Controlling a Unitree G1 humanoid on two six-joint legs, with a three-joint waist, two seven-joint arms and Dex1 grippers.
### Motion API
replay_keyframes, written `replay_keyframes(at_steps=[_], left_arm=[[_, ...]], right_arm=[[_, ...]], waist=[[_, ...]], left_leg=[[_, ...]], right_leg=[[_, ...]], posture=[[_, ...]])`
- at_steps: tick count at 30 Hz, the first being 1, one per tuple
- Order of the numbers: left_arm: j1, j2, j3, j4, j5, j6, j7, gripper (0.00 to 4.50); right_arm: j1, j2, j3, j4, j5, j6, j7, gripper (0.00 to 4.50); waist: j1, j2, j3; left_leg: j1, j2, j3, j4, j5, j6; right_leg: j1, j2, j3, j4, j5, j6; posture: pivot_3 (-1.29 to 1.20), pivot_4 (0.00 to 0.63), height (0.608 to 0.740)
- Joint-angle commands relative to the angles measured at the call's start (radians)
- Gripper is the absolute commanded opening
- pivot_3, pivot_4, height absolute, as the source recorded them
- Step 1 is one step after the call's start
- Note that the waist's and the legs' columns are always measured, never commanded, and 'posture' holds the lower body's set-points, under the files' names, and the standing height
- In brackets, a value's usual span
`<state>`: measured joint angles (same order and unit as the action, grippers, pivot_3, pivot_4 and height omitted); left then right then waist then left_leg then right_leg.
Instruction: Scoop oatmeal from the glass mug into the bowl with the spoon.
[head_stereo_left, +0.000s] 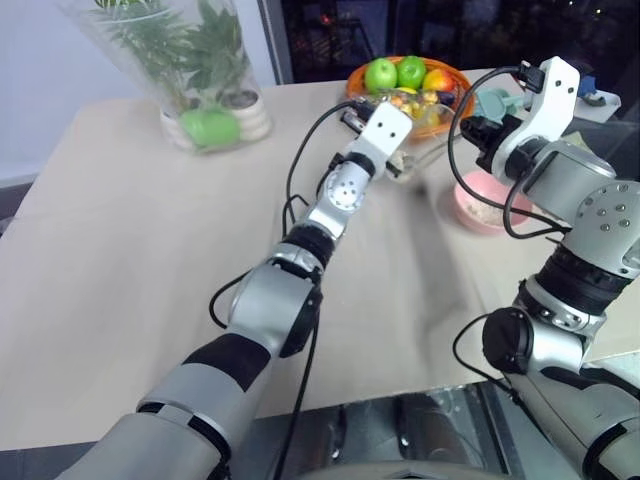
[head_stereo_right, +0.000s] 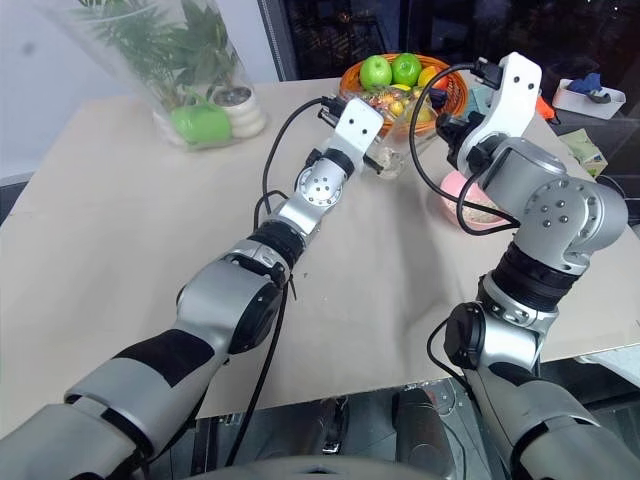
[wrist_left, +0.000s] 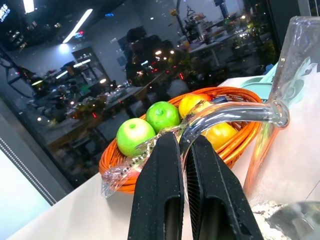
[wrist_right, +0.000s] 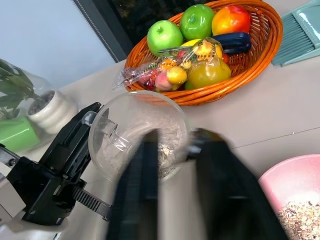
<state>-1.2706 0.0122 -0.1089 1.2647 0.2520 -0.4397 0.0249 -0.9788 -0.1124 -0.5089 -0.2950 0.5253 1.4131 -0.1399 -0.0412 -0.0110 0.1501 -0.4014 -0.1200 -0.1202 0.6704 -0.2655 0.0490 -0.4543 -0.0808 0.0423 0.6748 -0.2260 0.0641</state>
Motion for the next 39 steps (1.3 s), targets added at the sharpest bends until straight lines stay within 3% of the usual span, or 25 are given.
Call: replay_keyframes(at_steps=[1,30,33,39], left_arm=[[-0.034,0.001,0.005,-0.079,-0.009,-0.045,0.013,0.0],[-0.011,-0.013,0.008,-0.092,-0.032,-0.051,-0.032,0.0],[-0.011,-0.014,0.008,-0.092,-0.033,-0.05,-0.033,0.0],[-0.009,-0.016,0.013,-0.093,-0.039,-0.046,-0.039,0.0]], right_arm=[[-0.027,0.001,0.006,-0.02,0.0,-0.007,0.002,0.71],[-0.021,-0.051,0.066,-0.004,-0.03,-0.07,0.034,0.71],[-0.02,-0.05,0.067,-0.006,-0.03,-0.07,0.035,0.01],[-0.019,-0.053,0.074,-0.009,-0.03,-0.075,0.042,0.01]], waist=[[0.0,0.0,0.0],[0.0,0.0,0.0],[0.0,0.0,0.0],[0.0,0.0,0.0]], left_leg=[[0.0,0.0,0.0,0.0,0.0,0.0],[0.0,0.0,0.0,0.0,0.0,0.0],[0.0,0.0,0.0,0.0,0.0,0.0],[0.0,0.0,0.001,0.0,0.0,0.0]], right_leg=[[0.0,0.0,0.0,0.0,0.0,0.0],[0.0,0.0,0.0,0.0,0.0,0.0],[0.0,0.0,0.0,0.0,0.0,0.0],[-0.001,0.0,0.0,0.001,0.0,0.0]], posture=[[0.0,0.15,0.74],[0.0,0.15,0.74],[0.0,0.15,0.74],[0.0,0.15,0.74]])
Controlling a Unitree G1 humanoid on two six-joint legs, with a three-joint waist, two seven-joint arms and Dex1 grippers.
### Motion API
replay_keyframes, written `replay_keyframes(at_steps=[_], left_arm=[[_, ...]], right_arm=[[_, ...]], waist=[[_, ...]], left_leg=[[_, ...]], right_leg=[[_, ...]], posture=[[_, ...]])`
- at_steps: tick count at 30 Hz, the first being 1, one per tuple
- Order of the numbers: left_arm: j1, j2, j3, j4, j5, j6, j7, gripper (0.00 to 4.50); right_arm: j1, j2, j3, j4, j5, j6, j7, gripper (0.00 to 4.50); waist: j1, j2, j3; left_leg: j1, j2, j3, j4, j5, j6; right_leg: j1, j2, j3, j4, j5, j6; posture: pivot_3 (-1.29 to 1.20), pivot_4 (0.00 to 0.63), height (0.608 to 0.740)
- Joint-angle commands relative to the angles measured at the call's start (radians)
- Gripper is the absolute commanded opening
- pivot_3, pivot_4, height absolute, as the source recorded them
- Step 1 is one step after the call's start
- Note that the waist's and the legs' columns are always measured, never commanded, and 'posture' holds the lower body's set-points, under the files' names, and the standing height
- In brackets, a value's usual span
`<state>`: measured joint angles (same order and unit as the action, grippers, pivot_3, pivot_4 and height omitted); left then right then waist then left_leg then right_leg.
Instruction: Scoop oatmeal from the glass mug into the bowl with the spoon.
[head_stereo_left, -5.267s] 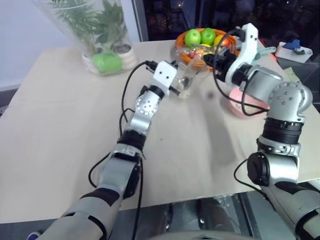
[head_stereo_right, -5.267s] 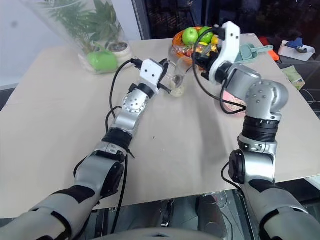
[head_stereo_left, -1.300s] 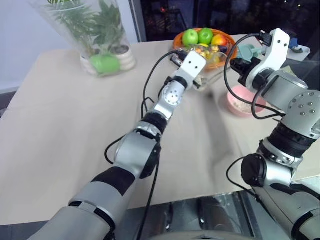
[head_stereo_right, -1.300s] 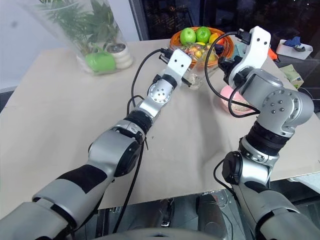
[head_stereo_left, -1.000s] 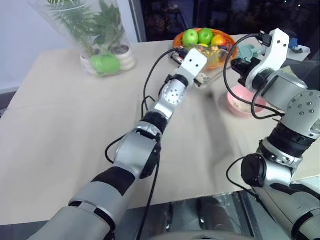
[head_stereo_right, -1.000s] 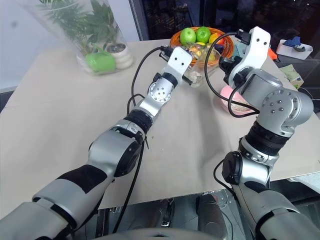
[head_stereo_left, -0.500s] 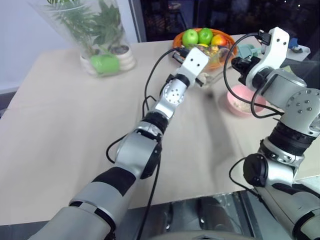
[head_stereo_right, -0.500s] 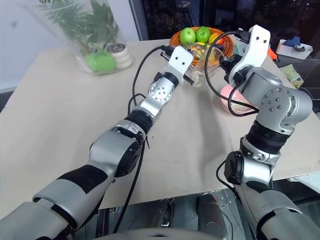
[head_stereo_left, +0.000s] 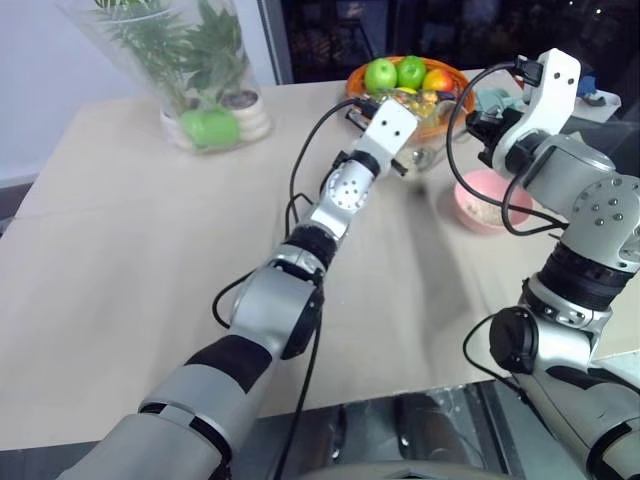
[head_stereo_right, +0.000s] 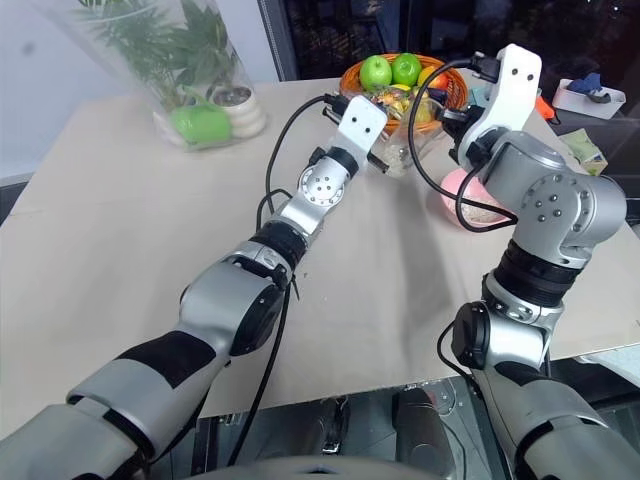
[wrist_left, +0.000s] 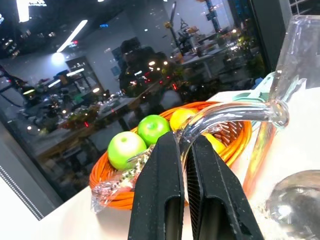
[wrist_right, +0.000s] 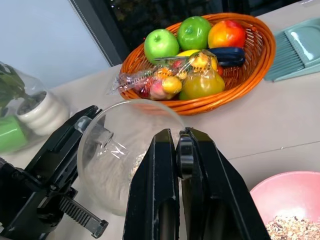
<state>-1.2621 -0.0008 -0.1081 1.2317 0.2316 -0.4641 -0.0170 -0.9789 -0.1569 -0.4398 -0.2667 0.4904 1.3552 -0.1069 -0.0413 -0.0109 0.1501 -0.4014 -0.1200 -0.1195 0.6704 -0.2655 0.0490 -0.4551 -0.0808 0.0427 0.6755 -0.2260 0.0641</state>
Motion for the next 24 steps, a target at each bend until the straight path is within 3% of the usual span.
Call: replay_keyframes(at_steps=[1,12,19,24], left_arm=[[-0.018,-0.003,0.013,-0.059,-0.019,-0.022,0.002,0.0],[-0.015,-0.01,0.027,-0.047,-0.039,-0.001,-0.024,0.0],[-0.022,-0.018,0.04,-0.055,-0.057,-0.006,-0.042,0.0],[-0.025,-0.017,0.041,-0.056,-0.056,-0.009,-0.047,0.0]], right_arm=[[-0.019,-0.009,0.005,-0.038,0.005,-0.017,0.009,0.01],[0.002,-0.092,0.084,-0.069,0.011,-0.055,0.09,0.01],[0.076,-0.255,0.297,-0.097,-0.048,-0.185,0.238,0.01],[0.102,-0.272,0.315,-0.091,-0.024,-0.205,0.297,0.01]], waist=[[0.0,0.0,0.0],[0.0,0.0,0.0],[0.001,0.0,0.0],[0.0,0.0,0.0]], left_leg=[[0.0,0.0,0.0,0.0,0.0,0.0],[0.0,0.0,0.0,0.0,0.0,0.0],[0.0,0.0,0.0,0.0,0.0,0.0],[0.0,0.0,0.001,0.0,0.0,0.0]], right_leg=[[0.0,0.0,0.0,0.0,0.0,0.0],[0.0,0.0,0.0,0.0,0.0,0.0],[0.0,0.0,0.0,-0.001,0.0,0.0],[0.0,0.0,0.0,-0.001,0.0,0.0]], posture=[[0.0,0.15,0.74],[0.0,0.15,0.74],[0.0,0.15,0.74],[0.0,0.15,0.74]])
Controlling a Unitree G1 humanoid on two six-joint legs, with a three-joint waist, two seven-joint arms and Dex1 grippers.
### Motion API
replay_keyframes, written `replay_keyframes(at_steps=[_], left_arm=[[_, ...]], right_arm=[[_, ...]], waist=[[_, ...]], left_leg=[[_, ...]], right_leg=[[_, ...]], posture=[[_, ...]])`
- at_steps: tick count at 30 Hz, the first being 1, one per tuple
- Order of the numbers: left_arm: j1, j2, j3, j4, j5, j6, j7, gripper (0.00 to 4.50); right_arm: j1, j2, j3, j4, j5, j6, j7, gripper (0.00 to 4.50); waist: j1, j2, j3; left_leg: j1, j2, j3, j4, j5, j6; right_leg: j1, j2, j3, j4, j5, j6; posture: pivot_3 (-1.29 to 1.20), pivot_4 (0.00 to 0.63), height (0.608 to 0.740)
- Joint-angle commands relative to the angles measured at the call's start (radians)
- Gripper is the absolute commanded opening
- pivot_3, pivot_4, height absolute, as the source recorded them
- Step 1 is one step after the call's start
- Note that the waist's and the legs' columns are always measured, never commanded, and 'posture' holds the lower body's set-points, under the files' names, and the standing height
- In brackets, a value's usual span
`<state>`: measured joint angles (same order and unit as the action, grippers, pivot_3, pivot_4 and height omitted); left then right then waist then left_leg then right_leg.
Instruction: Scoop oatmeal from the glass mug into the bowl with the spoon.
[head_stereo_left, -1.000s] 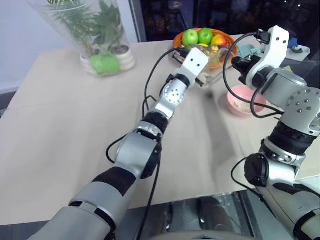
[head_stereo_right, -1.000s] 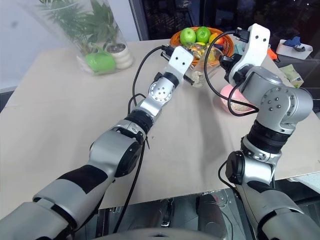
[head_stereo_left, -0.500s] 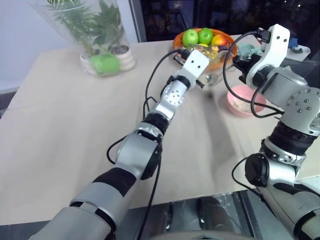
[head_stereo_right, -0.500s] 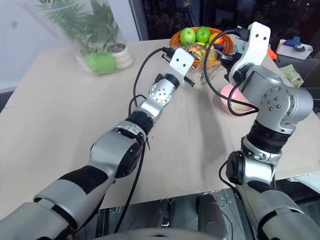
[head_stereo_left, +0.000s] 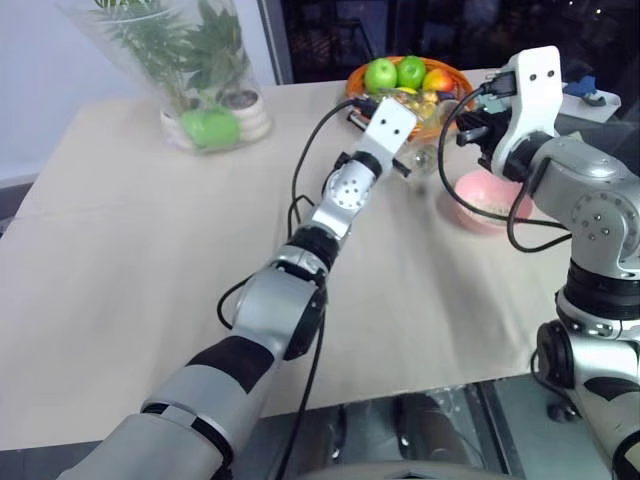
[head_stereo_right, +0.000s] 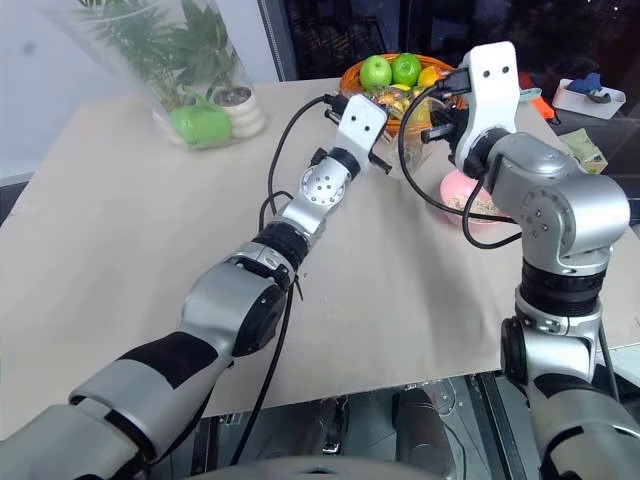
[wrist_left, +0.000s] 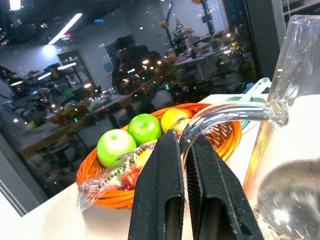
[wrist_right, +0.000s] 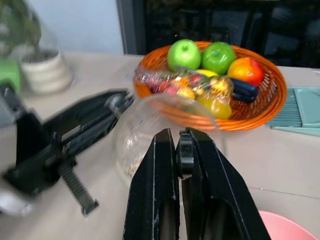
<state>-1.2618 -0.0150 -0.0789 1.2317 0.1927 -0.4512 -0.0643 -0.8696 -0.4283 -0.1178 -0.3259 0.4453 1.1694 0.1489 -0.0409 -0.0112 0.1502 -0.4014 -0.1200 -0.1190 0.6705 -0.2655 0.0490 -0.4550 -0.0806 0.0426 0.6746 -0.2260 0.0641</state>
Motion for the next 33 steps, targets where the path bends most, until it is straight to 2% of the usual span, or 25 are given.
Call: replay_keyframes(at_steps=[1,8,14,19,28,33], left_arm=[[-0.025,-0.002,0.011,-0.057,-0.017,-0.025,-0.002,0.0],[-0.025,-0.007,0.002,-0.054,-0.014,-0.055,-0.031,0.0],[-0.026,-0.017,0.006,-0.034,-0.018,-0.047,-0.055,0.0],[-0.026,-0.027,0.014,-0.021,-0.025,-0.038,-0.076,0.0],[-0.034,-0.033,0.008,0.014,-0.012,0.016,-0.104,0.0],[-0.032,-0.031,-0.002,0.03,0.002,0.049,-0.105,0.0]], right_arm=[[-0.012,0.023,-0.038,-0.026,0.047,0.007,0.039,0.01],[-0.105,0.18,-0.368,0.086,0.165,0.188,-0.062,0.01],[-0.237,0.232,-0.658,0.187,0.193,0.297,-0.175,0.01],[-0.329,0.24,-0.845,0.246,0.178,0.345,-0.258,0.01],[-0.395,0.225,-1.027,0.233,0.146,0.434,-0.321,0.01],[-0.39,0.211,-1.059,0.217,0.146,0.445,-0.324,0.01]], waist=[[0.0,0.0,0.0],[0.005,0.0,0.0],[0.008,0.0,0.0],[0.006,0.0,0.0],[0.006,0.0,0.0],[0.005,0.0,0.0]], left_leg=[[0.0,0.0,0.0,0.0,0.0,0.0],[0.0,0.0,0.0,0.001,0.0,0.0],[0.0,0.0,-0.001,0.0,0.0,0.0],[0.0,0.0,0.0,0.0,0.0,0.0],[-0.001,0.0,0.0,0.0,0.0,0.0],[-0.001,0.0,0.001,0.0,0.0,0.0]], right_leg=[[0.0,0.0,0.0,0.0,0.0,0.0],[0.0,0.0,0.0,0.001,0.0,0.0],[0.0,0.0,0.0,0.001,0.0,0.0],[0.0,0.0,0.001,0.002,0.0,0.0],[-0.001,-0.001,0.001,0.002,0.0,0.0],[-0.001,-0.001,0.001,0.003,0.0,0.0]], posture=[[0.0,0.15,0.74],[0.0,0.15,0.74],[0.0,0.15,0.74],[0.0,0.15,0.74],[0.0,0.15,0.74],[0.0,0.15,0.74]])
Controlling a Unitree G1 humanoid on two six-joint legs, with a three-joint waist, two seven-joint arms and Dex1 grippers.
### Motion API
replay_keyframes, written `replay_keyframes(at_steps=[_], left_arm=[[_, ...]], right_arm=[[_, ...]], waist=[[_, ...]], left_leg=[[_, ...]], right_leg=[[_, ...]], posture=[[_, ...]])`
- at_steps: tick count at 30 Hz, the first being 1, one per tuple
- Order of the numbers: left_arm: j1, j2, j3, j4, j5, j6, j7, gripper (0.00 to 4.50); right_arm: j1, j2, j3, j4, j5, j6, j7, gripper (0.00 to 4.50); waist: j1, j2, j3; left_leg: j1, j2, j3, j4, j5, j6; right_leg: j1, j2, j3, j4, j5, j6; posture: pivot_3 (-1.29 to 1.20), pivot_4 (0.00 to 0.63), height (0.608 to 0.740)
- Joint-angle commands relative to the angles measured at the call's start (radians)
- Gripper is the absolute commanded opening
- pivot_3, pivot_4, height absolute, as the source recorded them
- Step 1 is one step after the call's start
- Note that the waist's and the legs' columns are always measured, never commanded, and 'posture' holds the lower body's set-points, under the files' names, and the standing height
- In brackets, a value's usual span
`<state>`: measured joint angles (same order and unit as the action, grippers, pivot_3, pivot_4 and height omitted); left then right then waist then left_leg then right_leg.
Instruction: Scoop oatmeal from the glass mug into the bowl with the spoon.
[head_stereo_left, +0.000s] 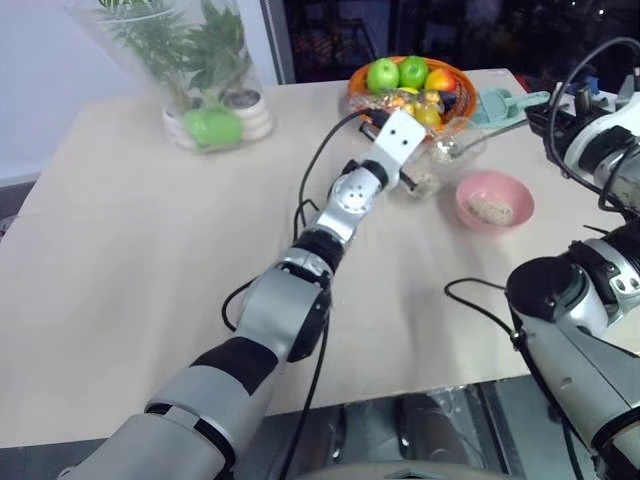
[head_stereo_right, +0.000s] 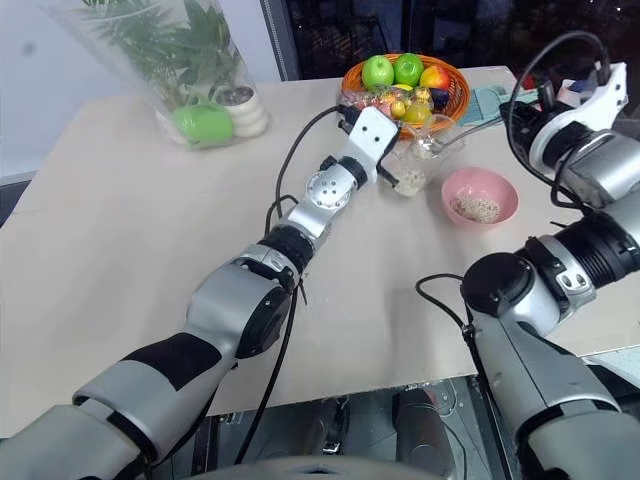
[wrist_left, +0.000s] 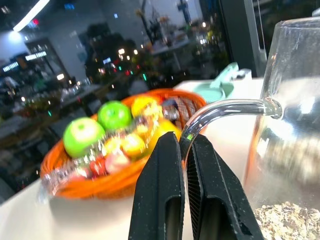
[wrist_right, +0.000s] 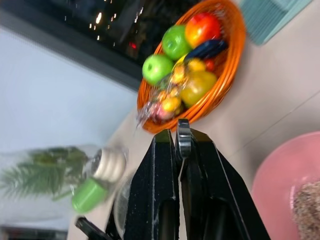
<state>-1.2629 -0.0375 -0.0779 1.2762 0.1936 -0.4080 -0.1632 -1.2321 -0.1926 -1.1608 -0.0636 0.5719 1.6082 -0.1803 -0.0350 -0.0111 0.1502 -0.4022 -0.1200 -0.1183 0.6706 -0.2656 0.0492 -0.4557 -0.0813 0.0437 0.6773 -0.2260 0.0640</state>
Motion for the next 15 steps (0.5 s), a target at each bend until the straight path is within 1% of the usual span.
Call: replay_keyframes(at_steps=[1,15], left_arm=[[-0.031,-0.009,-0.003,-0.014,0.001,0.01,-0.007,0.0],[-0.025,-0.006,-0.049,-0.002,0.057,0.059,-0.004,0.0]], right_arm=[[-0.025,-0.026,-0.019,-0.048,0.02,0.006,0.006,0.01],[-0.008,-0.068,-0.104,-0.058,0.031,0.006,-0.014,0.01]], waist=[[-0.001,0.0,0.0],[0.001,0.0,0.0]], left_leg=[[0.0,0.0,0.0,0.0,0.0,0.0],[0.0,0.0,0.001,0.0,0.0,0.0]], right_leg=[[0.0,0.0,0.0,0.0,0.0,0.0],[0.0,0.0,0.001,0.0,0.0,0.0]], posture=[[0.0,0.15,0.74],[0.0,0.15,0.74]])
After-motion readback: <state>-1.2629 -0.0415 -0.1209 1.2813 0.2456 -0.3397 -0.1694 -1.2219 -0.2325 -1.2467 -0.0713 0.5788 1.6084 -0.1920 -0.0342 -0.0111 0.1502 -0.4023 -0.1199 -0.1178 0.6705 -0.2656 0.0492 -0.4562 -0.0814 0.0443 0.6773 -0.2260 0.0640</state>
